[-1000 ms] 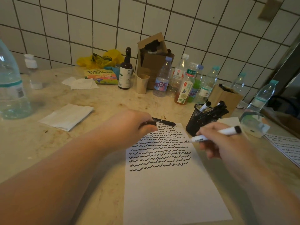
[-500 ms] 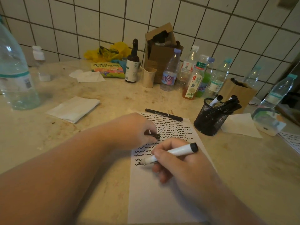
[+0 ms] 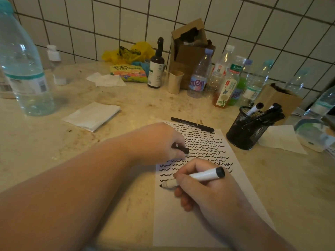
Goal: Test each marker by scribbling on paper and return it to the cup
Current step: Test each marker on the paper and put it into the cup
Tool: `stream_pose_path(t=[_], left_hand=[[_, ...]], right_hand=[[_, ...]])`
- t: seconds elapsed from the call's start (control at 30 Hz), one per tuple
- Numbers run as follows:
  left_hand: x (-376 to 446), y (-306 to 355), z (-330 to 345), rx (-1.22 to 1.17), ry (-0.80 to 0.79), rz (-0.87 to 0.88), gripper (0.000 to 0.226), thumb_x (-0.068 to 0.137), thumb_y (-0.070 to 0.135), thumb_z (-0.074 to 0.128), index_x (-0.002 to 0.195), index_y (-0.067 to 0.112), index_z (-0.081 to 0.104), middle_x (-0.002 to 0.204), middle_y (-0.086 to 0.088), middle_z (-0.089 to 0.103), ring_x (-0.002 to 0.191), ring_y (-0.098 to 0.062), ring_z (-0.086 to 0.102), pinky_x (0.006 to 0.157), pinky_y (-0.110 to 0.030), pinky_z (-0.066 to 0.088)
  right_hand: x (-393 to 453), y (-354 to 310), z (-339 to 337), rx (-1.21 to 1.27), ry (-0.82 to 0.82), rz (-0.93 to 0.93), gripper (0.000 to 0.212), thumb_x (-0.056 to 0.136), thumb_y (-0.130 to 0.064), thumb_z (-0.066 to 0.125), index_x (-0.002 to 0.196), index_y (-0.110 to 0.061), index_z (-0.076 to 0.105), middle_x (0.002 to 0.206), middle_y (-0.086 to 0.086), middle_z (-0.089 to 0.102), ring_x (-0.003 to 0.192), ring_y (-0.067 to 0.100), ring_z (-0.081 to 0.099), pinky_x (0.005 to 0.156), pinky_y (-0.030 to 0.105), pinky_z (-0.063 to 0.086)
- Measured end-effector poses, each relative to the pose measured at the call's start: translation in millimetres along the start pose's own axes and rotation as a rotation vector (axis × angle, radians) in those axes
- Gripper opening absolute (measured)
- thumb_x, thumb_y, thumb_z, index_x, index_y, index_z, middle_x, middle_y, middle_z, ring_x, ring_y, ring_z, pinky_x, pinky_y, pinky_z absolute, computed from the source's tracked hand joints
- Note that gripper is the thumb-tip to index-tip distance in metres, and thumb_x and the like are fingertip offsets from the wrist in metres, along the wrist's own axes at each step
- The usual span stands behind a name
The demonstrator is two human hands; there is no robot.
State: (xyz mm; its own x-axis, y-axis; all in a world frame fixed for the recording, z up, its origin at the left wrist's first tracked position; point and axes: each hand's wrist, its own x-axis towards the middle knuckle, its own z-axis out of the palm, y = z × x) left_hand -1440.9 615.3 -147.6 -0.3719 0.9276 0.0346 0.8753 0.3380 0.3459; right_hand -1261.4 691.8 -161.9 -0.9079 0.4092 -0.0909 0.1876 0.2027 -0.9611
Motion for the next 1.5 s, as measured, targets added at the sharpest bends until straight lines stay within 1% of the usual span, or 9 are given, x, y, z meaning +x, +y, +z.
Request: stream_pose_path(t=[0.37,0.53,0.7,0.83,0.93,1.13,1.37,1.43,1.5], left_hand=[[-1,0,-1,-0.02,-0.026,-0.043,0.031,0.092,0.055,0.06,0.107,0.031,0.073,0.095,0.013,0.07,0.087,-0.006,0.063,0.08,-0.034,0.056],[-3,0,-3,-0.02,-0.053,-0.051,0.03,0.094,0.053,0.059,0.111,0.032,0.072,0.098,0.015,0.07,0.088,-0.005,0.063,0.083,-0.033,0.056],[-5,3,-5,-0.102,-0.022,-0.056,0.024,0.097,0.045,0.059,0.113,0.032,0.073,0.098,0.014,0.072,0.088,-0.005,0.064,0.082,-0.031,0.056],[-4,2,-5,-0.133,-0.03,-0.066,0.018,0.099,0.04,0.057,0.105,0.031,0.072,0.09,0.011,0.072,0.084,-0.007,0.065,0.079,-0.032,0.056],[-4,2,-6,-0.117,-0.027,-0.058,0.018,0.101,0.037,0.054,0.106,0.03,0.07,0.093,0.01,0.072,0.087,-0.01,0.064,0.081,-0.033,0.055],[-5,5,-9,-0.125,-0.03,-0.046,0.015,0.102,0.036,0.053,0.099,0.031,0.067,0.094,0.009,0.07,0.086,-0.01,0.062,0.079,-0.031,0.053],[-7,11,-9,-0.153,-0.001,0.023,0.022,0.101,0.034,0.054,0.118,0.032,0.068,0.106,0.012,0.069,0.097,-0.008,0.06,0.087,-0.029,0.051],[-7,12,-9,-0.194,0.0,0.019,0.02,0.102,0.034,0.054,0.115,0.033,0.069,0.104,0.012,0.068,0.096,-0.007,0.06,0.086,-0.028,0.051],[-8,11,-10,-0.268,-0.015,0.002,0.018,0.102,0.037,0.051,0.099,0.036,0.069,0.093,0.012,0.066,0.086,-0.007,0.058,0.079,-0.029,0.049]], right_hand=[[-2,-2,-6,-0.012,0.148,0.019,0.02,0.09,-0.015,0.065,0.072,-0.016,0.071,0.065,0.014,0.073,0.053,0.017,0.062,0.052,0.031,0.052],[-6,-6,-18,0.053,0.296,-0.081,0.013,0.084,-0.028,0.071,0.077,-0.016,0.071,0.06,0.009,0.069,0.054,0.019,0.057,0.052,0.037,0.045],[-5,-42,-54,-0.255,0.258,-0.23,0.01,0.085,-0.034,0.067,0.088,-0.03,0.076,0.06,0.009,0.067,0.054,0.019,0.061,0.057,0.045,0.052],[16,-32,-59,0.04,0.32,-0.182,0.026,0.099,-0.022,0.057,0.089,-0.02,0.081,0.065,0.008,0.066,0.06,0.019,0.059,0.055,0.034,0.049],[26,-15,-52,0.134,0.367,-0.166,0.029,0.099,-0.017,0.055,0.086,-0.016,0.081,0.065,0.009,0.066,0.058,0.017,0.058,0.054,0.03,0.045],[28,-6,-53,0.165,0.369,-0.187,0.022,0.097,-0.016,0.059,0.084,-0.014,0.077,0.068,0.014,0.071,0.059,0.02,0.062,0.055,0.033,0.045],[25,-6,-51,0.152,0.33,-0.165,0.015,0.094,-0.012,0.063,0.09,-0.009,0.077,0.077,0.018,0.076,0.065,0.025,0.068,0.057,0.032,0.047],[24,-7,-53,0.168,0.291,-0.152,0.012,0.091,-0.01,0.065,0.094,-0.008,0.077,0.08,0.019,0.078,0.067,0.026,0.07,0.057,0.031,0.048],[23,-8,-57,0.236,0.249,-0.128,0.015,0.082,-0.014,0.069,0.091,-0.008,0.078,0.083,0.022,0.078,0.066,0.027,0.071,0.056,0.03,0.049]])
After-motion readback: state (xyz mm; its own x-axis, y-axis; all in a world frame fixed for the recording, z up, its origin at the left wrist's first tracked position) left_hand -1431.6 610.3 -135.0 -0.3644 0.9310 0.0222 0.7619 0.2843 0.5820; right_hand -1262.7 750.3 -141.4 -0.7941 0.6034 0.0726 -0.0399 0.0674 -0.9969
